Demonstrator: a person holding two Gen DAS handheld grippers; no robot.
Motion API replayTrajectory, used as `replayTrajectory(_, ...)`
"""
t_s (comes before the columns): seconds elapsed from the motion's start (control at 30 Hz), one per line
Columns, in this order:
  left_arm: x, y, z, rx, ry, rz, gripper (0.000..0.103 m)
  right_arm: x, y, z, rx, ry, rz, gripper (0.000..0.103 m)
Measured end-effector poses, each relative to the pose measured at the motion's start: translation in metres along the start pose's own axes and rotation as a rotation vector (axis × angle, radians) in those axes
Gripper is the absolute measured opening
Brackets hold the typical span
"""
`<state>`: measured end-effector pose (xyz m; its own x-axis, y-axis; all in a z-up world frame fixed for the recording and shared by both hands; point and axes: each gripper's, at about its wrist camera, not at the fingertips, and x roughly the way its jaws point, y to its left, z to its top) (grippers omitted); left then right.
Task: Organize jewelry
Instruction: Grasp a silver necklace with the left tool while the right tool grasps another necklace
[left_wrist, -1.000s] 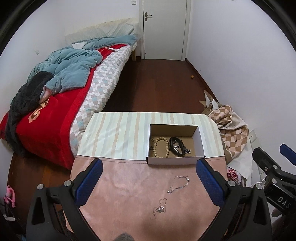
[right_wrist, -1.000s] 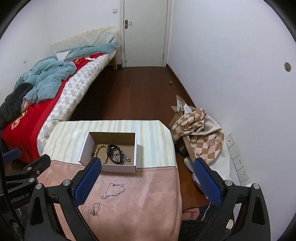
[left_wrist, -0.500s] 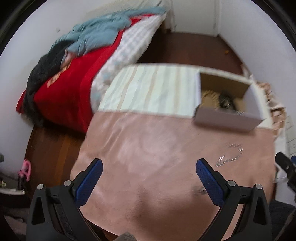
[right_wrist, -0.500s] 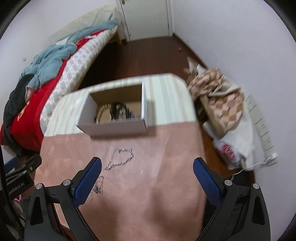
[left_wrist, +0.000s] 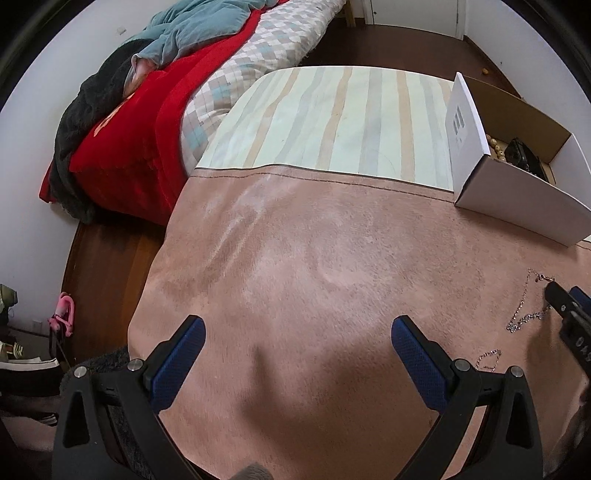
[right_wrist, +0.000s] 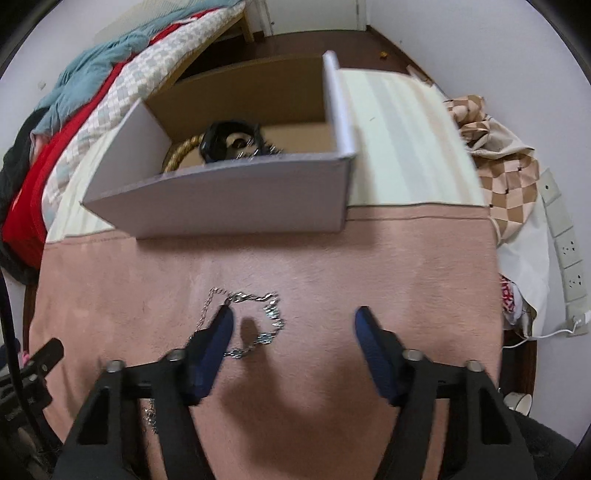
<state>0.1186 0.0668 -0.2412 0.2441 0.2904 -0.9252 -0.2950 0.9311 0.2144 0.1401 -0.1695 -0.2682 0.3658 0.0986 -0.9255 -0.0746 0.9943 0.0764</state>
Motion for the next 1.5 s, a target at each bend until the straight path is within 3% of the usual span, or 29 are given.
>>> replayTrajectory(0.07, 0.000, -0.001, 0.000, 0.004, 0.002, -0.007, 0.103, 0.000, 0.009, -0.003, -0.046, -0.024, -0.070, 0.037)
replayTrajectory(0.1, -0.001, -0.002, -0.001, 0.007, 0.002, -0.013, 0.103, 0.000, 0.010, -0.004, -0.052, -0.032, -0.066, 0.015)
replayTrajectory(0.13, -0.002, -0.003, -0.001, 0.011, 0.000, -0.018, 0.103, -0.001, 0.008, -0.005, -0.046, -0.027, -0.049, 0.006)
replayTrajectory(0.47, -0.027, -0.031, -0.038, 0.108, -0.026, -0.145, 0.103, -0.067, -0.045, -0.042, 0.091, -0.073, 0.052, 0.005)
replayTrajectory(0.7, -0.027, -0.067, -0.056, 0.164, 0.011, -0.269, 0.102, -0.088, -0.065, -0.073, 0.124, -0.065, 0.038, 0.005)
replayTrajectory(0.9, -0.025, -0.089, -0.058, 0.205, 0.009, -0.296, 0.069, -0.078, -0.071, -0.089, 0.140, -0.047, 0.017, 0.005)
replayTrajectory(1.07, -0.020, -0.097, -0.060, 0.221, 0.015, -0.307, 0.018, -0.077, -0.067, -0.088, 0.131, -0.050, 0.016, 0.005)
replayTrajectory(1.13, -0.019, -0.097, -0.060, 0.220, 0.010, -0.321, 0.006, -0.078, -0.065, -0.087, 0.124, -0.052, 0.013, 0.005)
replayTrajectory(1.5, -0.062, -0.066, -0.042, 0.178, -0.095, -0.399, 0.006, -0.107, -0.058, -0.075, 0.116, -0.105, 0.063, 0.005)
